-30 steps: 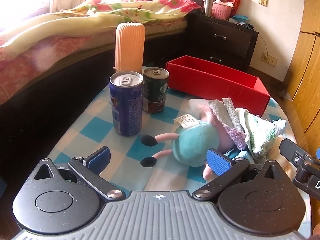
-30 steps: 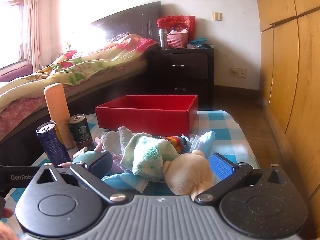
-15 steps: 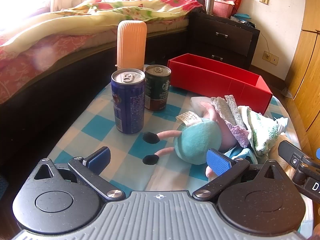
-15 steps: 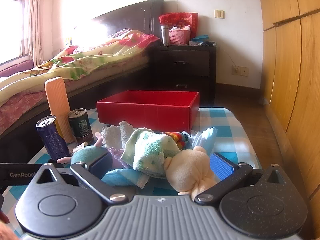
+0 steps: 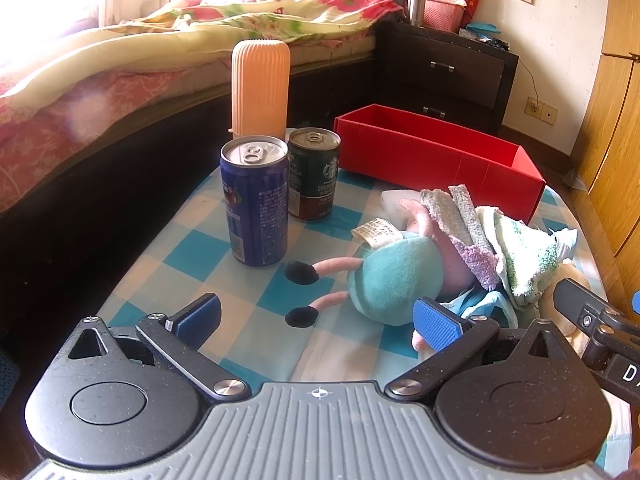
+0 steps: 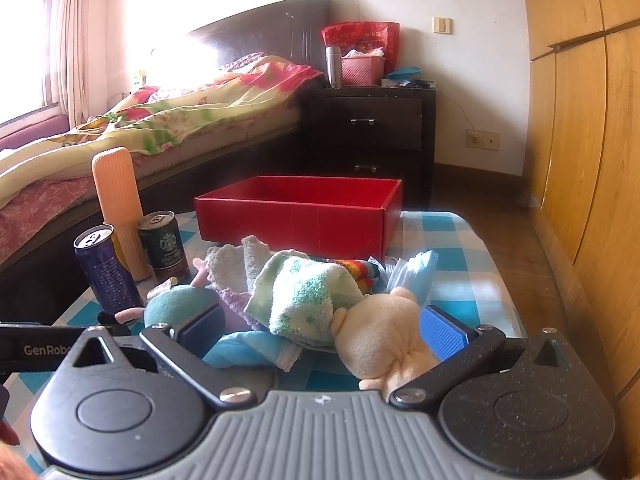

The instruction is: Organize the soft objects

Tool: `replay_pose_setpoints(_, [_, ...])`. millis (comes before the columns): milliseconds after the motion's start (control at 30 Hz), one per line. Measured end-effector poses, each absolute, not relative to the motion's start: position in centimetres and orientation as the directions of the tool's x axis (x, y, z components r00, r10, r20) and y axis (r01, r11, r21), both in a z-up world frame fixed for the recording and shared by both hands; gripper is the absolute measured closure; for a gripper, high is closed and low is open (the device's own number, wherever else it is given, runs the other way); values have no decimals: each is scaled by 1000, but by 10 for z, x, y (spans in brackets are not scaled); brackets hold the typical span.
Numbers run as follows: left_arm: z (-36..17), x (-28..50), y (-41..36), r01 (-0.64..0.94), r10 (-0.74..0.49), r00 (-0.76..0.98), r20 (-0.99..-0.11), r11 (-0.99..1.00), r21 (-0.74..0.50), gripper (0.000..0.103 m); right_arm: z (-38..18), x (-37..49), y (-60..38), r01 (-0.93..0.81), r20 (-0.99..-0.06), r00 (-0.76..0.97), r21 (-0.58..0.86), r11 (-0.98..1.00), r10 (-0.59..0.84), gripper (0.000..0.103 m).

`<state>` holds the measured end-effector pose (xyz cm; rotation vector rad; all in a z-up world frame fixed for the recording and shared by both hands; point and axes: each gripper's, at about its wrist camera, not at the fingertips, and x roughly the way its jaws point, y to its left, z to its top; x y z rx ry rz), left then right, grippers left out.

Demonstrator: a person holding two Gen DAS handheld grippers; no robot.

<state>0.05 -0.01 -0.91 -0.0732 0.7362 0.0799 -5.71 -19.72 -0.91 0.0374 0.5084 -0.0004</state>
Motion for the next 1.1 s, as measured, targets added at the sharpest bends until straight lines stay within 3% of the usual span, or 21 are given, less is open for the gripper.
replay_pose_setpoints(1100, [-11,0,-2,-104,57,725,-686,994,-27,5,-12,-55,-195,-7,-512,858,50,999,32,18])
